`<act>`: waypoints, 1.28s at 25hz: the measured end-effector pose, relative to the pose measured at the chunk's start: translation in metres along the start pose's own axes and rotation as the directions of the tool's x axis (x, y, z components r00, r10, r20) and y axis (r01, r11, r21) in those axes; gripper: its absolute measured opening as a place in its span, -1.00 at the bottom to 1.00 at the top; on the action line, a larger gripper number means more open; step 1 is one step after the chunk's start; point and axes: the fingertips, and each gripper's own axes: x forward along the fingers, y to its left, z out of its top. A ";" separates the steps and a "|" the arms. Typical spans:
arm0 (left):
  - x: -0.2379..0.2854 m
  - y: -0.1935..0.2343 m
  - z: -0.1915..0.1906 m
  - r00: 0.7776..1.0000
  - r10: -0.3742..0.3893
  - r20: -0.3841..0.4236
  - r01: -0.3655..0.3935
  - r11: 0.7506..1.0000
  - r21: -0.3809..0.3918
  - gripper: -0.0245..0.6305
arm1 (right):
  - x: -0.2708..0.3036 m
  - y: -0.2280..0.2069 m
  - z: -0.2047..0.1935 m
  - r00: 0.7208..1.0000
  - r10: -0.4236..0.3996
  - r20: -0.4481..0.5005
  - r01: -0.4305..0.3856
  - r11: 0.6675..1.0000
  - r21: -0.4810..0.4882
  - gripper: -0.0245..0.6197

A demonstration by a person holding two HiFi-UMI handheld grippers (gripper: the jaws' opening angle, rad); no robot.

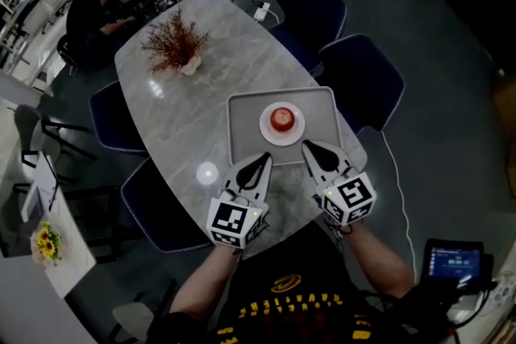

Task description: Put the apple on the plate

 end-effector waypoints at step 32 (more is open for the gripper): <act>-0.087 -0.068 0.108 0.959 -0.124 0.256 0.100 0.989 0.105 -0.92 | -0.074 0.092 0.123 0.959 -0.018 0.283 0.062 0.987 -0.145 -0.90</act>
